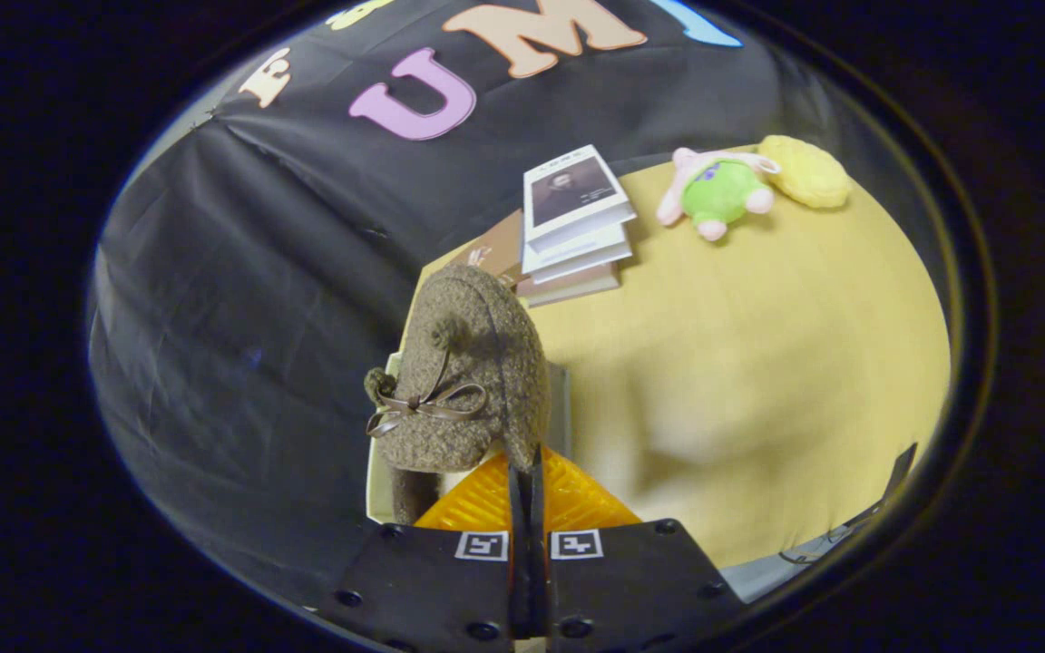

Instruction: Open the storage box then place both shoes into the box .Put the left shoe in first, then the right shoe, with the right side of both shoes facing outward in a uniform manner.

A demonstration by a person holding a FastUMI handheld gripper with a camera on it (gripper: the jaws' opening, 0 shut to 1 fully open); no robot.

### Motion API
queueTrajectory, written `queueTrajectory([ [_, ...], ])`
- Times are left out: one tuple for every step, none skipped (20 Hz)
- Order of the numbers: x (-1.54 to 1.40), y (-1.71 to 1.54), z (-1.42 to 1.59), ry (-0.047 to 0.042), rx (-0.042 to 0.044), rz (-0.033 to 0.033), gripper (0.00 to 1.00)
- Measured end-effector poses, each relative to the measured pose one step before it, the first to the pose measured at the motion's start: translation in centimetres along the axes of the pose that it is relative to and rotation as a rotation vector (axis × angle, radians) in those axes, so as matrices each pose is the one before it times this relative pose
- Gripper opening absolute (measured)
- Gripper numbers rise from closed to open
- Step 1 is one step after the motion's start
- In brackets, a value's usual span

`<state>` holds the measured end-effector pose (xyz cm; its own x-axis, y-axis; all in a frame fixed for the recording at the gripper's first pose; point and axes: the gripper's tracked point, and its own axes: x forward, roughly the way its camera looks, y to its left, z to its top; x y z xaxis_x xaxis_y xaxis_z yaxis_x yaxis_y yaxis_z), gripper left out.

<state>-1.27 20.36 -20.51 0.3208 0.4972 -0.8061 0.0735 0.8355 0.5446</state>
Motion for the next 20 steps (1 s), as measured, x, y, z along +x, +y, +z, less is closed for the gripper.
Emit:
queueTrajectory([
  [0.537,1.087,-0.12,0.00336,-0.00604,0.01196,0.03],
  [0.527,0.934,-0.158,0.00432,-0.00508,0.01012,0.03],
  [0.547,0.927,-0.187,0.00319,-0.0032,0.00861,0.03],
  [0.607,0.696,-0.201,0.00434,-0.00135,0.00552,0.03],
  [0.58,0.61,-0.358,0.00716,-0.00159,0.00191,0.03],
  [0.722,0.372,-0.313,0.00592,-0.00266,-0.00373,0.03],
  [0.598,0.206,-0.346,0.00867,-0.00344,-0.00706,0.03],
  [0.639,0.052,-0.399,0.00724,-0.00295,-0.01192,0.03],
  [0.658,0.031,-0.394,0.0059,-0.00499,-0.01433,0.03],
  [0.46,0.075,-0.311,0.00401,-0.00513,-0.01597,0.04],
  [0.538,-0.074,-0.401,0.00269,-0.00413,-0.01732,0.04],
  [0.534,-0.215,-0.277,0.00041,-0.00344,-0.02476,0.04],
  [0.427,-0.342,-0.238,-0.01048,0.00158,-0.03188,0.04],
  [0.511,-0.284,-0.191,-0.00701,-0.00655,-0.02852,0.04],
  [0.457,-0.058,-0.426,-0.00217,-0.00576,-0.01834,0.04],
  [0.322,0.202,-0.109,-0.00728,0.00387,-0.00496,0.04],
  [0.083,0.089,-0.17,-0.007,0.00433,-0.00662,0.04],
  [0.028,0.079,0.085,0.00014,0.00121,-0.00695,0.04],
  [0.01,-0.197,0.024,-0.01399,0.00314,-0.01314,0.09],
  [-0.078,-0.045,0.303,-0.01621,0.00423,-0.00615,0.09],
])
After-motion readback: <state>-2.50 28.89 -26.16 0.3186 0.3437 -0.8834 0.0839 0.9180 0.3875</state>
